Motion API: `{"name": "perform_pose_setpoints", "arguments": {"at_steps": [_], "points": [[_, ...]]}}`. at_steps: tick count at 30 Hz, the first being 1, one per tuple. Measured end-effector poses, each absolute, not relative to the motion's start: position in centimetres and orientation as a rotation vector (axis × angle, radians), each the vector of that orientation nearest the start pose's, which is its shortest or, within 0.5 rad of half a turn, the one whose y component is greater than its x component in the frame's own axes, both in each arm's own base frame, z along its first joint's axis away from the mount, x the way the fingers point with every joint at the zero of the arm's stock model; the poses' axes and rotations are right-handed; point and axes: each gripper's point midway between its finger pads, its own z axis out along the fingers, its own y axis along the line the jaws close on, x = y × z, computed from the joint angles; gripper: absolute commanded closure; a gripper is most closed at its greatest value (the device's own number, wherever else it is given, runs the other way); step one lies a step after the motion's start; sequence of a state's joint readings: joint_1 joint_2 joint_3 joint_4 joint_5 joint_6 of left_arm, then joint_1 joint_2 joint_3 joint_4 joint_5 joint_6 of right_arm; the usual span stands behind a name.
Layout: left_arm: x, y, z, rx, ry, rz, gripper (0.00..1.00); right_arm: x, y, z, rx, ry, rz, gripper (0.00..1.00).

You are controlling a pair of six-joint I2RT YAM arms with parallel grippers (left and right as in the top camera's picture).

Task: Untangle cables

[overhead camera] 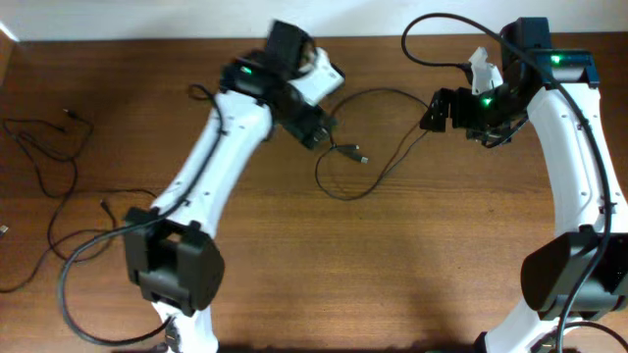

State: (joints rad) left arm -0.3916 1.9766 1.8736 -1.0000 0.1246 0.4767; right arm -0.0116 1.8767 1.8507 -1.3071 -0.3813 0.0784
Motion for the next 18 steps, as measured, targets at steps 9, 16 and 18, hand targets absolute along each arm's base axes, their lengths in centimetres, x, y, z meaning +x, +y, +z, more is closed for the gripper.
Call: {"name": "perform_pose_setpoints", "arguments": {"at_steps": [9, 16, 18], "points": [[41.3, -26.5, 13.0, 1.433, 2.288, -0.212, 0.07, 40.0, 5.9, 19.1, 0.066, 2.873, 0.559, 0.01], [42.9, -28.2, 11.8, 1.477, 2.389, -0.245, 0.09, 39.7, 5.8, 19.0, 0.071, 2.888, 0.557, 0.01], [43.2, -28.4, 10.8, 1.483, 2.399, -0.246, 0.09, 39.7, 5.8, 19.0, 0.072, 2.888, 0.556, 0.01]]}}
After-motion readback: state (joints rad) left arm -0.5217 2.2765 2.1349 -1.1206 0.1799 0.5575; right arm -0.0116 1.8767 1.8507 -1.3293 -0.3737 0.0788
